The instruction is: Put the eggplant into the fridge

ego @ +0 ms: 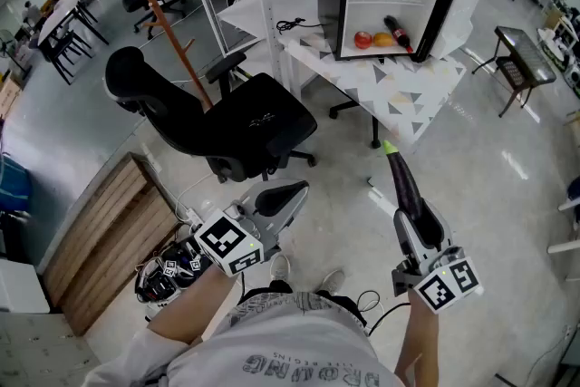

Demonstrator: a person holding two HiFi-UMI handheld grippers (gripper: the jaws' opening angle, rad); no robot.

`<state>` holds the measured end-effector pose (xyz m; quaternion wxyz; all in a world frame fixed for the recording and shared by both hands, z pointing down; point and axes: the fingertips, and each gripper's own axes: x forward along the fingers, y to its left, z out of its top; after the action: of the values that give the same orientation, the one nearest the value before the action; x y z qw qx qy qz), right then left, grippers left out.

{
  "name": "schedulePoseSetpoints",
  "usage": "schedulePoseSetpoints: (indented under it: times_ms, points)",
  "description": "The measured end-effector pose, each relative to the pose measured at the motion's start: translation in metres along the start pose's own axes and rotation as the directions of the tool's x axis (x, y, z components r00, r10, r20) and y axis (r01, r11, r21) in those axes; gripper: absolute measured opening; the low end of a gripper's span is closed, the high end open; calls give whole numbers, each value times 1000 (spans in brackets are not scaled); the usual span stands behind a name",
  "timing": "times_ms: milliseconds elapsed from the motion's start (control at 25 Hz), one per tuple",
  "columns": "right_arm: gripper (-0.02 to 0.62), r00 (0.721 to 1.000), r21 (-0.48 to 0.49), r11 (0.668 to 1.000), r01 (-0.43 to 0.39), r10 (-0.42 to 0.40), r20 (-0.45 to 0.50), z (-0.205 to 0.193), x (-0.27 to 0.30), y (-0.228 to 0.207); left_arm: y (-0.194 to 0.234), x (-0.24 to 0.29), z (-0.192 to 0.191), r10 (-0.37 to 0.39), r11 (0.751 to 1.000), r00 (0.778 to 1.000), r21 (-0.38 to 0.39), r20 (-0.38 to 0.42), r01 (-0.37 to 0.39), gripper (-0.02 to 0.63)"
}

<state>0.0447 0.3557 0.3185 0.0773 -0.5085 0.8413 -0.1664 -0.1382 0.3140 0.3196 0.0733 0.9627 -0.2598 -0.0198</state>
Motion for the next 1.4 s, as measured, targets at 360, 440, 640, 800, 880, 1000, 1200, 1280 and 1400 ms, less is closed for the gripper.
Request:
schedulePoseSetpoints:
  times_ms: [360,440,640,800,880,1000,1200,1280,1400]
  points:
    - [215,1000,-3,1000,-1,1,6,3,4,-4,0,6,-1,-6,1000,1000,6,-12,6,8]
    - [215,1000,-5,1000,1,-1,12,4,4,-6,-1,8,-1,-4,1000,1000,4,-15,4,8]
    - [216,1000,-2,1000,-4,4,12,3,1,-14,-5,16,-5,3,1000,1000,3,-23,-3,8]
    - [215,1000,5,1000,-14,14,9,2,-3,-22,-11,23,-8,11,1000,1000,3,-26,-11,8]
    - [215,1000,9,1000,-21,20,7,2,-5,-27,-15,28,-9,16,1000,999,5,-29,-15,8]
    - [215,999,14,999,-34,34,5,3,-10,-37,-23,39,-12,25,1000,999,11,-32,-24,8]
    - [215,998,19,998,-58,58,-4,5,-19,-56,-39,59,-17,37,999,999,16,-38,-36,8]
    - [215,998,19,998,-65,65,-10,5,-22,-63,-43,66,-19,42,999,998,16,-36,-41,8]
    - [215,997,19,997,-72,73,-16,6,-26,-72,-49,73,-21,49,999,998,15,-35,-49,8]
